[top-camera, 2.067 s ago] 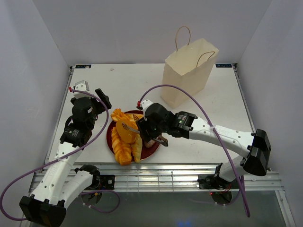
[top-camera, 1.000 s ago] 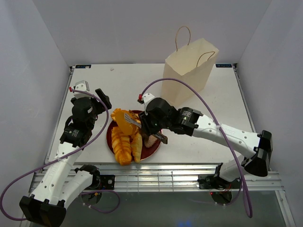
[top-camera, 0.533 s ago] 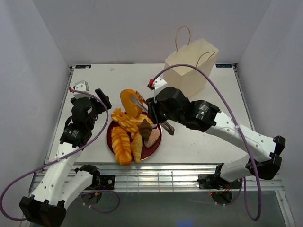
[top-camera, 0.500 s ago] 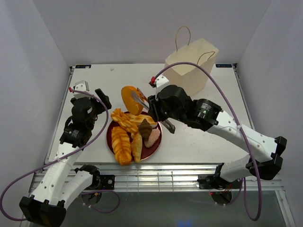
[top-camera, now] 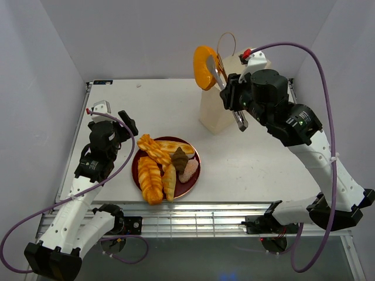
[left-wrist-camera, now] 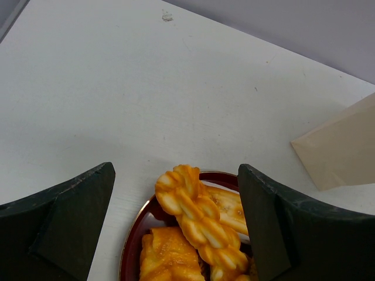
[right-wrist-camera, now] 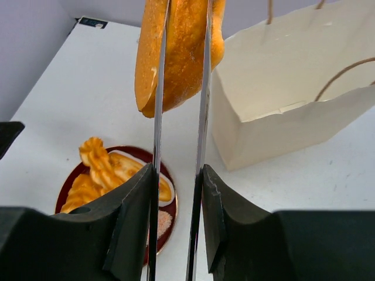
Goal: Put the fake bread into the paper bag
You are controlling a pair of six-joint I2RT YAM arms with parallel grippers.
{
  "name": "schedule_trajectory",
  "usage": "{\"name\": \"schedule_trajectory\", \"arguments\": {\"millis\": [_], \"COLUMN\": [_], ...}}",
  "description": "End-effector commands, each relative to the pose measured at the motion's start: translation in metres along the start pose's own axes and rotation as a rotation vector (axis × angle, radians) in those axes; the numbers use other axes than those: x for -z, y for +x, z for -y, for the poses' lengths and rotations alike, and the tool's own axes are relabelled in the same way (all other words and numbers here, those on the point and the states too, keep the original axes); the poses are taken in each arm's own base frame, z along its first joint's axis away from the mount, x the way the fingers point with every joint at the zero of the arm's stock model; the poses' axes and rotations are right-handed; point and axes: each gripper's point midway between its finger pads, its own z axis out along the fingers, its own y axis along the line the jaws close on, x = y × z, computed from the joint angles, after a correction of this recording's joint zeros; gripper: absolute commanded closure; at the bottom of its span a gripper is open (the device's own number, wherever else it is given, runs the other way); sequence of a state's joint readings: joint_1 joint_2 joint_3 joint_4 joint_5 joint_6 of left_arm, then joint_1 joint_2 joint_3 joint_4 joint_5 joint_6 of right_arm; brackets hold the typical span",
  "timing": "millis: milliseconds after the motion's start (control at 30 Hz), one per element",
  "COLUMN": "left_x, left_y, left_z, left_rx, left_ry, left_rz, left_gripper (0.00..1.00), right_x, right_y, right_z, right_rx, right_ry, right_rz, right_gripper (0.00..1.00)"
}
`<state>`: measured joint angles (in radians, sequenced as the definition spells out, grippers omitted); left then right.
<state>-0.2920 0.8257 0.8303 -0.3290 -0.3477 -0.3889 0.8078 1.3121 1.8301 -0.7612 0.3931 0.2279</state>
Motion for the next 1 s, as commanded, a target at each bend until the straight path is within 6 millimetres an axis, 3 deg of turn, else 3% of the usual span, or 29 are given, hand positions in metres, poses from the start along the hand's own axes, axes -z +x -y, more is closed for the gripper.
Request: {"name": "schedule_trajectory", "arguments": {"millis": [0,133,600,967], "left_x": [0.001,0.000,-0.001,0.001], "left_y": [-0.002,0.000,0.001,0.000], "left_z": [0.003,0.003,0.005,0.006], "left_rx": [-0.002,-0.004,-0.005,-0.003], "left_ry": [0.014,0.018,0.026,0.033], "left_rz": [0.010,0.002,-0.002,0.002], "left_gripper": [0.04,0.04,0.04,0.04], "right_x": [0.009,0.006,-0.035,-0.061], "right_y": [-0.036,-0.043,-0.016,0.008], "right_z": [0.024,0.052,0.106,0.115], "right_rx": [-0.018,-0.022,-0.028,-0.025], "right_ry": [0.074,0.176,0.295,0.254], "right_rz": [0.114,0.131,0.065,0.012], "right_gripper": [0.59,0.58,0.56,0.48]}}
